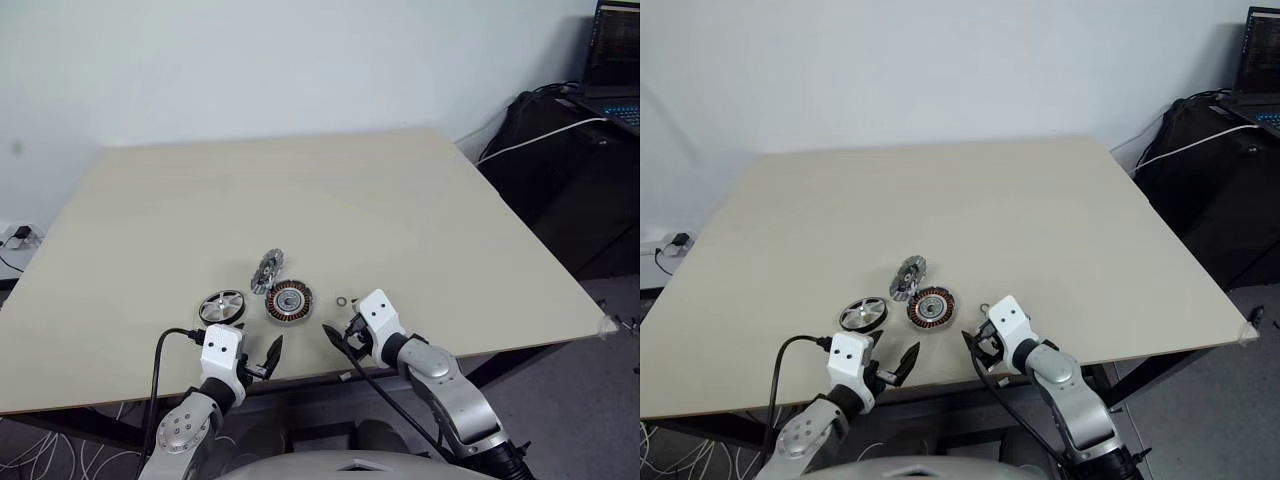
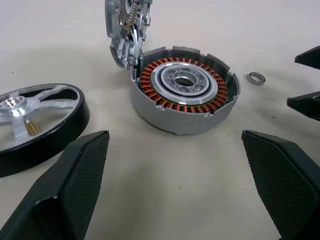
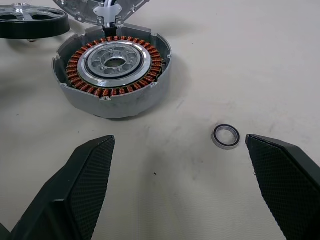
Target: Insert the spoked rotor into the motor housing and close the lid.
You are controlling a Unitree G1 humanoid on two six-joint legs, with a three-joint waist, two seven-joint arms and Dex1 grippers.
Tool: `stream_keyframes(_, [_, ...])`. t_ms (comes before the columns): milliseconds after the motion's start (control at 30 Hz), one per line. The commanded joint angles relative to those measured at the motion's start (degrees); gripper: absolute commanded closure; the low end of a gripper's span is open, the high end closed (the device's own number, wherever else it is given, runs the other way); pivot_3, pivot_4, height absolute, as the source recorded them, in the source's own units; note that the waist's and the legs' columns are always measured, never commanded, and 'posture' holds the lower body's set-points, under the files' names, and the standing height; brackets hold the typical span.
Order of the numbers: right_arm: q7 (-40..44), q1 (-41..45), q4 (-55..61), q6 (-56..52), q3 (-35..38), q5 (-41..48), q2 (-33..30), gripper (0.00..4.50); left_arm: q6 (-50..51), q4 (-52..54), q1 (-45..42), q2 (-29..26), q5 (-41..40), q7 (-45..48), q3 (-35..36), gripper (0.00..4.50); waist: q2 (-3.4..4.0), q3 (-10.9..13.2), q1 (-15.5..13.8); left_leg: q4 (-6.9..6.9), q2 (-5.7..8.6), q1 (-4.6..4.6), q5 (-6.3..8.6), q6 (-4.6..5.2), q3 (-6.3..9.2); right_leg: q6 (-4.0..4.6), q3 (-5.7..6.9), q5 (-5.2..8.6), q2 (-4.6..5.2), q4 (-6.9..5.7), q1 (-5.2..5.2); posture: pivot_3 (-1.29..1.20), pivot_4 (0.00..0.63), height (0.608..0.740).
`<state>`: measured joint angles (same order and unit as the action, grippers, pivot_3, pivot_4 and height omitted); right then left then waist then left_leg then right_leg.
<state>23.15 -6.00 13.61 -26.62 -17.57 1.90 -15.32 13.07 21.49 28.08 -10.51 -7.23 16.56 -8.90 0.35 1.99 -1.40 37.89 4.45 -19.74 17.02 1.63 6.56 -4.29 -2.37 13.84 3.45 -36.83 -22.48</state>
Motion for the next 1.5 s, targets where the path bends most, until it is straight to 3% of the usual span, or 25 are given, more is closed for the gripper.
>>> stream_keyframes(33, [-0.46,0.69,1.90,0.42,0.30,-0.26,0.22,0.00,0.10,2.97,-0.51,-0.32,0.08,-0.17,-0.14,0.02,0.00,0.00,0.01,0.00,0.00,0.00,0.00,0.00,0.00,0.00,0.00,0.00,0.00,0.00,0.00,0.00,0.000,0.740])
stream_keyframes(467, [-1.97,1.18,1.11,0.57,0.12,-1.33,0.90,0.00,-0.43,1.95,-0.80,-0.31,0.07,-0.19,-0.10,0.02,0.00,0.00,0.04,0.00,0.00,0.00,0.00,0.00,0.00,0.00,0.00,0.00,0.00,0.00,0.00,0.00,0.000,0.740])
stream_keyframes(1067, [-4.66,12.78,-16.67,2.93,0.19,-4.51,6.75,0.00,-1.82,0.06,-1.03,-0.07,0.17,-0.26,-0.20,0.02,0.05,0.00,0.55,-0.05,0.00,0.03,-0.01,0.00,0.00,0.08,0.00,-0.09,-0.06,-0.01,-0.02,0.00,0.000,0.740])
stream_keyframes(1500, [-4.65,14.67,-23.36,2.82,2.35,-3.51,9.16,0.00,-2.31,-0.47,-1.23,-0.19,0.25,-0.15,-0.28,0.02,0.13,-0.04,0.71,-0.05,0.00,0.06,-0.01,0.00,0.00,0.18,-0.01,-0.17,-0.09,-0.04,-0.02,0.00,0.000,0.740])
